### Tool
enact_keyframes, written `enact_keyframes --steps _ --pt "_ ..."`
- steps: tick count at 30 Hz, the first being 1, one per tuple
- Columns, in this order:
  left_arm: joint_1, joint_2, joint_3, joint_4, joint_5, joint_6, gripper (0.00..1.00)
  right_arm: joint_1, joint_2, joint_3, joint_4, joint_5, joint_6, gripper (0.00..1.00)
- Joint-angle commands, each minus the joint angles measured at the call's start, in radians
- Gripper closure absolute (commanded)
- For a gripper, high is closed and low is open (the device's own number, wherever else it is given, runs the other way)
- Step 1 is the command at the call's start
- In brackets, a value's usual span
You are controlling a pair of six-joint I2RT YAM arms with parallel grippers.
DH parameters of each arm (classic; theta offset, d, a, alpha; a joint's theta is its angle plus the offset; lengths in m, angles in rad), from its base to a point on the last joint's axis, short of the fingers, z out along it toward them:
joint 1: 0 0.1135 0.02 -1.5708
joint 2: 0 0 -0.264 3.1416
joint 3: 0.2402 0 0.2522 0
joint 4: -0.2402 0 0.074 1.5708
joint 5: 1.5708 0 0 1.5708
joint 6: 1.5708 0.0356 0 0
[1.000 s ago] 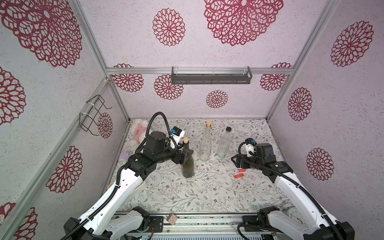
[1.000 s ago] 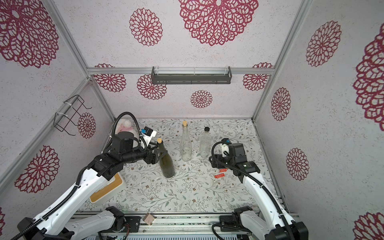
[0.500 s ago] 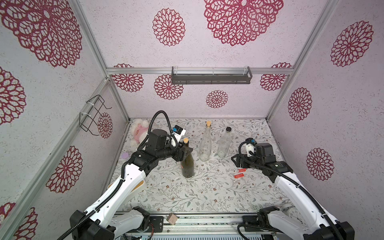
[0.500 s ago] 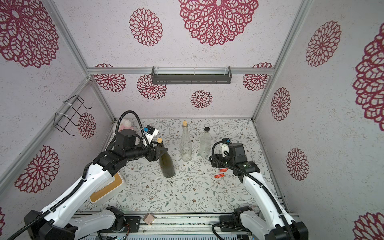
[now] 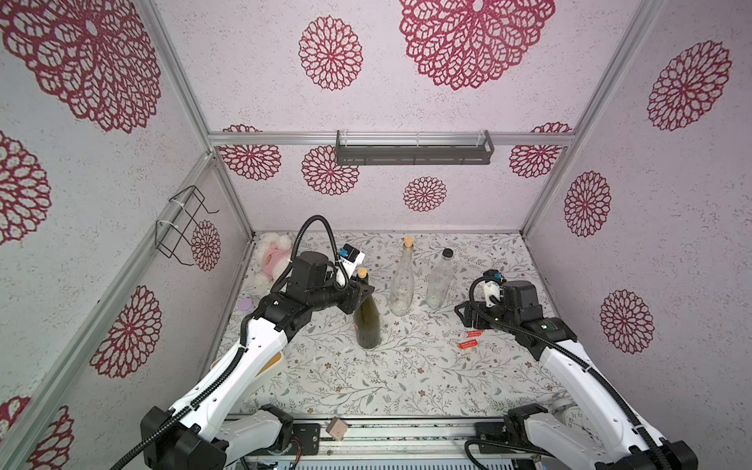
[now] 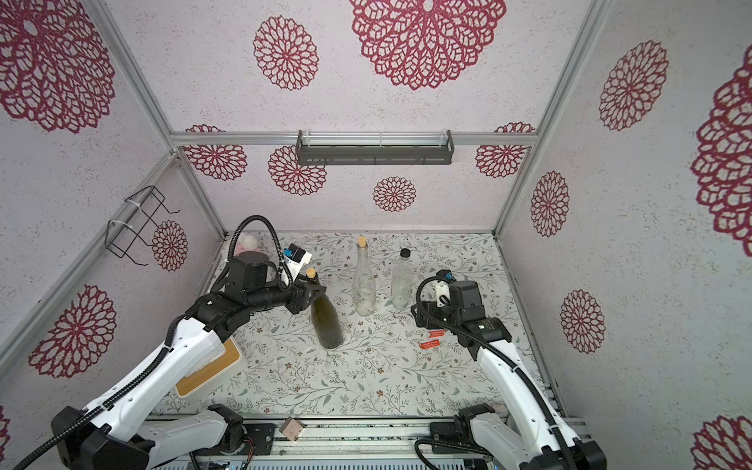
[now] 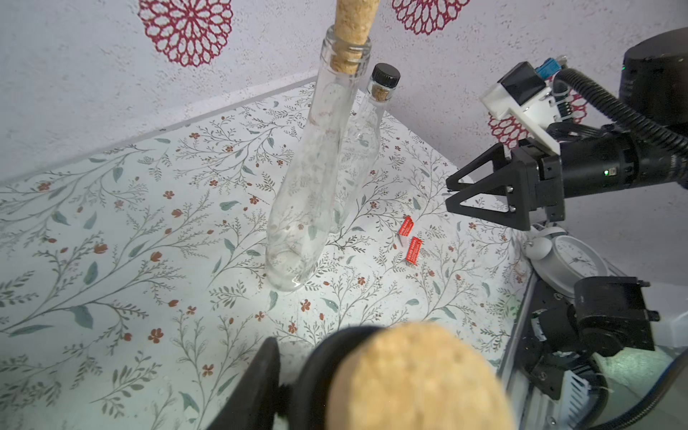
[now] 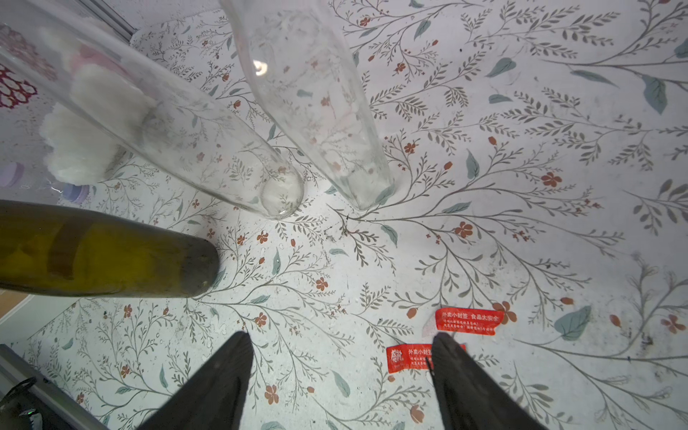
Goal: Remove the label from the bottle
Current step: Adjust the bottle at the center of the board.
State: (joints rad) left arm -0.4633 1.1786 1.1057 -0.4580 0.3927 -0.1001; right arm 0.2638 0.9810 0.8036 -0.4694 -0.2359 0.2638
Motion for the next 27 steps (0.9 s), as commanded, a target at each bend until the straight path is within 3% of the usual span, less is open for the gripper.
enact_keyframes --steps 1,8,14,19,27 --pt "0.003 0.000 0.025 0.014 0.014 -0.006 0.65 0.004 -0.008 -0.005 0.012 0.009 0.012 0.22" --pt "0.003 -0.012 0.023 0.014 -0.010 -0.029 0.72 0.005 0.002 0.022 0.005 0.004 0.006 0.22" --pt "0.002 -0.048 0.044 0.006 -0.100 -0.067 0.78 0.007 0.000 0.038 0.005 -0.006 0.010 0.23" --pt "-0.023 -0.072 0.072 -0.030 -0.248 -0.109 0.79 0.032 0.013 0.050 0.012 -0.006 0.010 0.23" --pt "-0.176 -0.095 0.113 -0.072 -0.577 -0.197 0.82 0.083 0.048 0.071 0.036 -0.005 0.009 0.23"
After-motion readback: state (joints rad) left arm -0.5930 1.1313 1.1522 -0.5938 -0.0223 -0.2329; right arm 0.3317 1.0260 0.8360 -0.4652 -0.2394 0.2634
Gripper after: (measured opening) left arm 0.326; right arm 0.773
